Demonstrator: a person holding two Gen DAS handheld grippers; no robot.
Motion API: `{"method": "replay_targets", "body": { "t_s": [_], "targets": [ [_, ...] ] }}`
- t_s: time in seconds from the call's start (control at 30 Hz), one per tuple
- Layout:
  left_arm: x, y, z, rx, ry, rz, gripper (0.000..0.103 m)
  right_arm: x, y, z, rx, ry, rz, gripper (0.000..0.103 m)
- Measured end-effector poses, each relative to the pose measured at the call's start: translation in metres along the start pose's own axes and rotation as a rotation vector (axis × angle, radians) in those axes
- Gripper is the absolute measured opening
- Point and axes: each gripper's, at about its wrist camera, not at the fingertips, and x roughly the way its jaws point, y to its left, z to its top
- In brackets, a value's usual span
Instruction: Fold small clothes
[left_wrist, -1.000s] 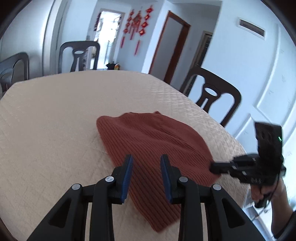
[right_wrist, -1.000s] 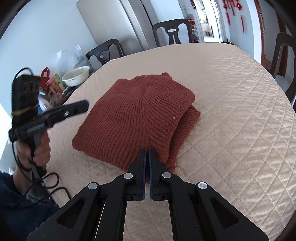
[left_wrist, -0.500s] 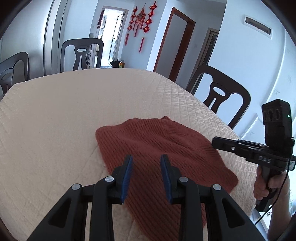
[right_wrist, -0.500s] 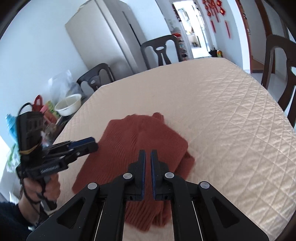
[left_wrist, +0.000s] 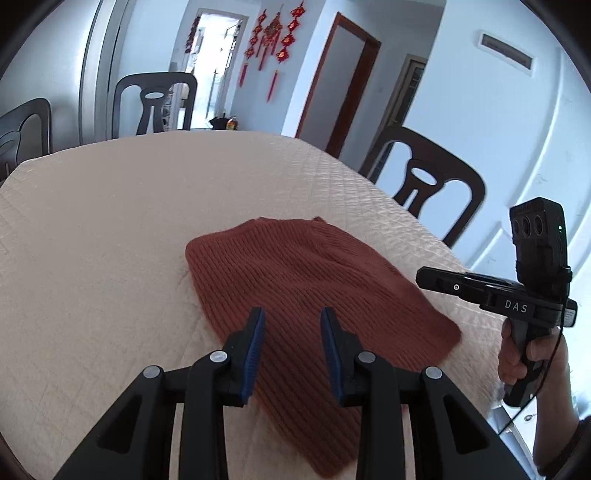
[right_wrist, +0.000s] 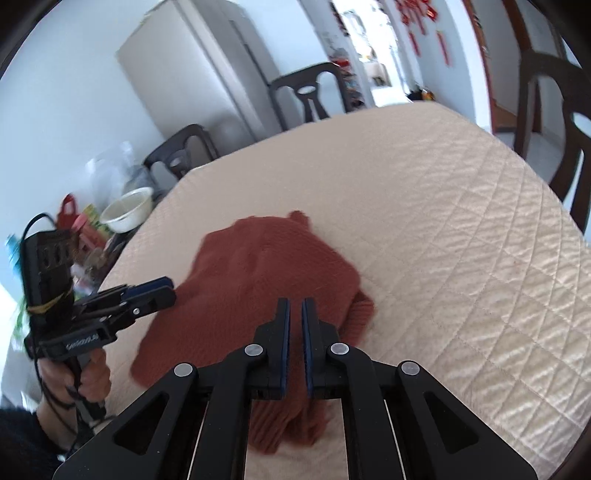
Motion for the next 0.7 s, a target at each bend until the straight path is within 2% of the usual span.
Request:
{"method": "replay_targets", "body": {
  "t_s": [0.1, 0.17, 0.27, 0.33, 0.6, 0.7],
  "targets": [
    [-0.021, -0.009, -0.013, 0.039, -0.006, -0.025, 0.032, -0.013, 0.019, -0.013, -0.129, 0.011, 0.015, 0.006],
    [-0.027, -0.013, -0.021, 0.052, 0.005, -0.036, 0.032, -0.012, 0.022, -0.022, -0.159, 0.040, 0.030, 0.006],
    [-0.020, -0.018, -0.032, 0.068, 0.050, -0.033, 0.032, 0.004, 0.018, -0.036, -0.189, 0.125, -0.027, 0.006],
    [-0.014, -0.020, -0.036, 0.075, 0.064, -0.005, 0.032, 0.005, 0.017, -0.039, -0.187, 0.113, -0.023, 0.004],
    [-0.011, -0.016, -0.036, 0.041, 0.075, -0.004, 0.032, 0.000, 0.014, -0.043, -0.157, 0.120, -0.038, 0.003],
    [-0.020, -0.011, -0.026, 0.012, 0.036, 0.008, 0.032, -0.006, 0.021, -0.035, -0.169, 0.080, -0.053, 0.006]
  ]
}}
